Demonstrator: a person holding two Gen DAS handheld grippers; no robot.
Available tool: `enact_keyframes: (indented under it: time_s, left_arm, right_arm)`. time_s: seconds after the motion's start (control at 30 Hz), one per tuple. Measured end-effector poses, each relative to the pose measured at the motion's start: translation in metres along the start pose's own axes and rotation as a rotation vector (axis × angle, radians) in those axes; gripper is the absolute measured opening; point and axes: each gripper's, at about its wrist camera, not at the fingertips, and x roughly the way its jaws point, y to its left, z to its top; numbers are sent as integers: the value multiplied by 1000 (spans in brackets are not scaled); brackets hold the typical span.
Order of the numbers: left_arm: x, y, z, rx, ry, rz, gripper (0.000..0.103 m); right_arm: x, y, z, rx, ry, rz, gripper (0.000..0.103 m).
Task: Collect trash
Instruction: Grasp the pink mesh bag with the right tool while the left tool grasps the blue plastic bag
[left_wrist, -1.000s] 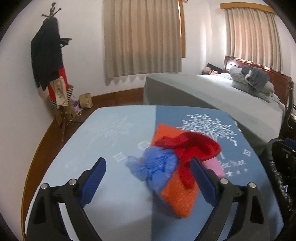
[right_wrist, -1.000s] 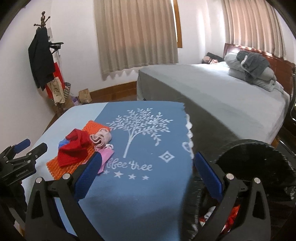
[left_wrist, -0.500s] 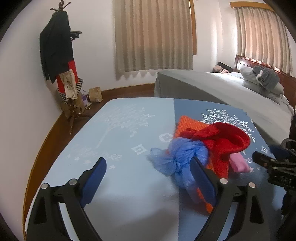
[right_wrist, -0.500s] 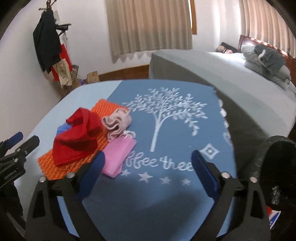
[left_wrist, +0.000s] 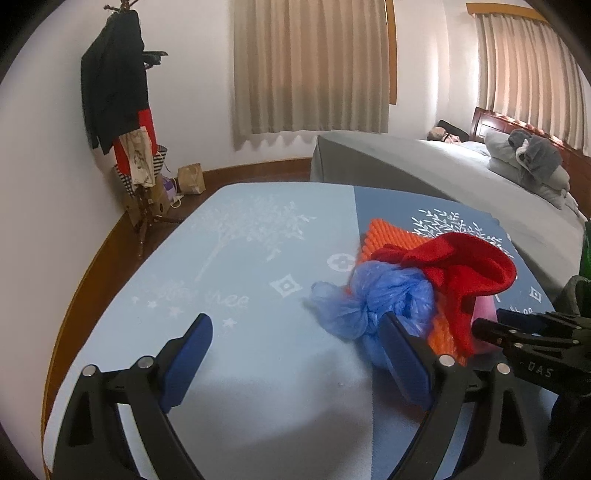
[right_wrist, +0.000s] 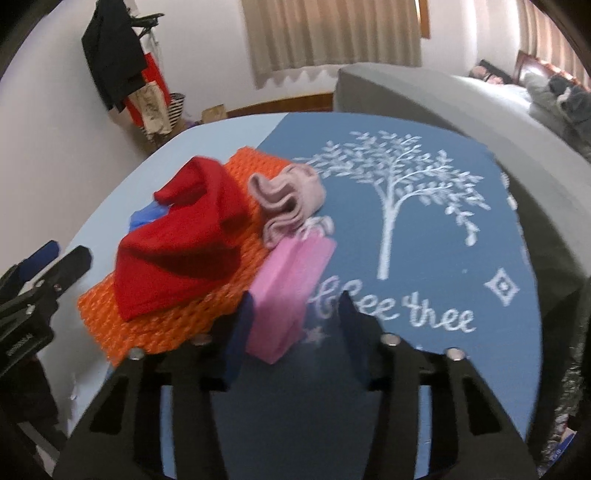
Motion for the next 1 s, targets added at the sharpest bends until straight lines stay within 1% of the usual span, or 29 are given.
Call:
enact_keyframes:
  time_s: [0.03, 0.07, 0.13, 0.23, 0.47, 0.53, 0.63, 0.77, 0.8, 0.87, 0.9, 0.93, 0.97, 1.0]
  left_arm:
    - [0, -1, 0, 1, 1, 0, 90]
    - [1, -1, -1, 2, 1, 0, 90]
    - [1, -1, 0, 0, 4, -3, 90]
    - [2, -4, 1, -1, 6, -12, 90]
    - [8, -16, 4, 15, 18, -38, 89]
    - [11, -20, 5, 20, 25, -52, 86]
    - [15, -26, 6, 26, 36, -69, 84]
    - [17, -32, 6, 33, 40, -79, 84]
    - [18, -33, 5, 33, 41, -81, 84]
    - [18, -33, 5, 34, 43, -84, 84]
    - [18, -33, 5, 34, 44, -84, 84]
    - [19, -33, 6, 33, 44, -85, 84]
    - [19, -33, 5, 32, 45, -85, 84]
    - [19, -33, 6, 29, 48, -87, 84]
  right_arm:
    - [-1, 1, 0, -3, 2, 17, 23]
    - [-2, 2, -1, -4, -2, 18, 23]
    - [-6, 0, -1, -1, -7, 29, 16]
    - [-12, -4, -2, 7, -15, 29, 12]
    - [-36, -21, -6, 22, -54, -20, 9]
    - [-43, -28, -8, 22, -61, -57, 8]
    - [-47, -38, -11, 27, -67, -106, 8]
    - [-46, -47, -14, 37, -63, -123, 8]
    - [-44, -48, -14, 39, -56, -120, 12]
    - [-40, -49, -14, 51, -50, -104, 13]
    - [-40, -50, -15, 54, -49, -103, 16]
    - [-38, -49, -15, 54, -45, -101, 27]
    - [-36, -49, -14, 53, -41, -100, 35]
    - [-33, -49, -14, 50, -33, -98, 36]
